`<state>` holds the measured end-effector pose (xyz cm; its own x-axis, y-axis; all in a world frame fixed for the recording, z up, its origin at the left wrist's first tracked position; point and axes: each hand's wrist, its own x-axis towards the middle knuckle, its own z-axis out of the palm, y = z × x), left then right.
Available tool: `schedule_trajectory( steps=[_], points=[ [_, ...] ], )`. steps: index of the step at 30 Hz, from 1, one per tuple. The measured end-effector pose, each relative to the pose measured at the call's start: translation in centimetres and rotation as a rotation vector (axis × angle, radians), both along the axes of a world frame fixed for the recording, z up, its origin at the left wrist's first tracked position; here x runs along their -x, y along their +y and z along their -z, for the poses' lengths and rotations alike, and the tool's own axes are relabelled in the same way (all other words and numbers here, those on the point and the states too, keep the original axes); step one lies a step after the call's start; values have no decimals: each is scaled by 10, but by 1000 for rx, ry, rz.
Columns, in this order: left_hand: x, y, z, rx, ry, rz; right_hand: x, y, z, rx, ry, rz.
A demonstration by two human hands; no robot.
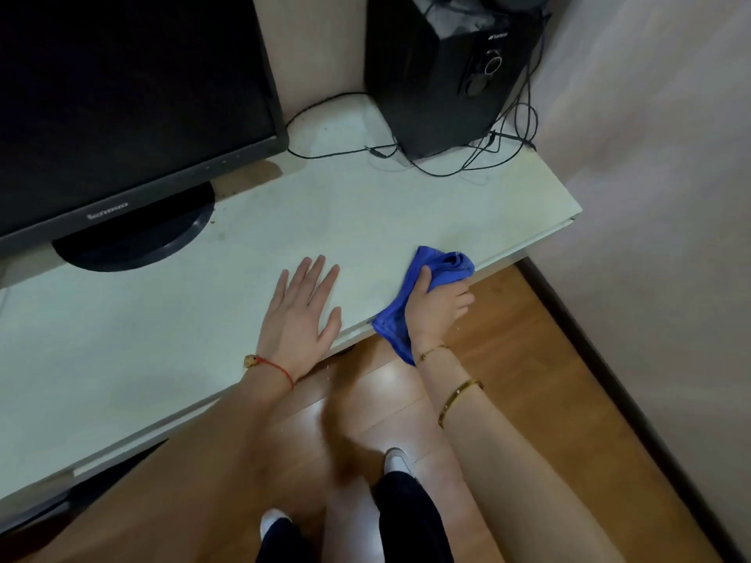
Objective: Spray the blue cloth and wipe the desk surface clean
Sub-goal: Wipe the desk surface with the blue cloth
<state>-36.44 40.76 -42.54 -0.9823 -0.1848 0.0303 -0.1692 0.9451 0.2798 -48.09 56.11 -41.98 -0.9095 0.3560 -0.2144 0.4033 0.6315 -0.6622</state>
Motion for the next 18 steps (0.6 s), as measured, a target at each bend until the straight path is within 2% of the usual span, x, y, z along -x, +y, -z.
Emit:
schedule_trajectory(
  steps=[4,9,18],
  points=[
    [-47,-35,1,47,-41,7,-31,-25,-2,13,4,-15],
    [-110,-78,-3,52,-57,-52,-77,-63,1,159,14,10],
    [-194,-138,-8,67,-45,-101,-172,-122,-3,136,34,-100]
  ],
)
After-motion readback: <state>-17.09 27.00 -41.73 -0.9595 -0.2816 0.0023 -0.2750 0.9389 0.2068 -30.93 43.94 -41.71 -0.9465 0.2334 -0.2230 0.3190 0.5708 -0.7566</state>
